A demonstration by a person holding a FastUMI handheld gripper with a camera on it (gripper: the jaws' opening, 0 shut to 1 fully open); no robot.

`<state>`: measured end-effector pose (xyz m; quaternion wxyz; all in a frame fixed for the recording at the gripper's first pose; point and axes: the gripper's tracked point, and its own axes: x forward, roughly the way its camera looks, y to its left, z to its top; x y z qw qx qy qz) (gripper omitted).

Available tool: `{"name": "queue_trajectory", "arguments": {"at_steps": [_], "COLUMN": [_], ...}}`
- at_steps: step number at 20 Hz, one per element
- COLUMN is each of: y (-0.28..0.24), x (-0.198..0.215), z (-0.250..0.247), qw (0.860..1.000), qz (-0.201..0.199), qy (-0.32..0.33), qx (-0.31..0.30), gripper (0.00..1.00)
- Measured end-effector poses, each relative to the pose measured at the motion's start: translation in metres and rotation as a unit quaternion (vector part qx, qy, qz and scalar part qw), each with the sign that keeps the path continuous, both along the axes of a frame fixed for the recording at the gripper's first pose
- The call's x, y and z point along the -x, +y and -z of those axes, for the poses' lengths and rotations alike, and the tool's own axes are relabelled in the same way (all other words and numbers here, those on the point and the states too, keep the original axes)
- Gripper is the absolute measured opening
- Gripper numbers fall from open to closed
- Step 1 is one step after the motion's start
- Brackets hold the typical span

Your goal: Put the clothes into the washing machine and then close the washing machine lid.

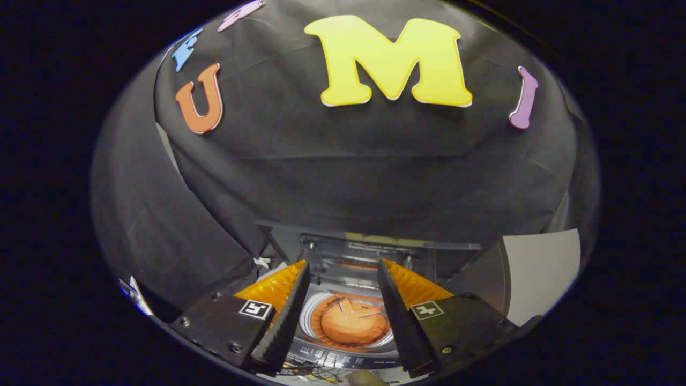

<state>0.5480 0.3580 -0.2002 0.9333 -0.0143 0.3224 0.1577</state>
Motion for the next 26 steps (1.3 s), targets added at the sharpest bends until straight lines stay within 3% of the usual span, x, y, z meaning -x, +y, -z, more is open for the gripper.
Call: {"name": "queue_trajectory", "arguments": {"at_steps": [12,26], "y": [0.009,0.014], "x": [-0.072,-0.123], "z": [-0.020,0.036], "qw": [0.999,0.996], "qz": [0.041,0.083], "qy": [-0.033,0.029], "qx": [0.006,0.022], "gripper": [0.80,0.80]}}
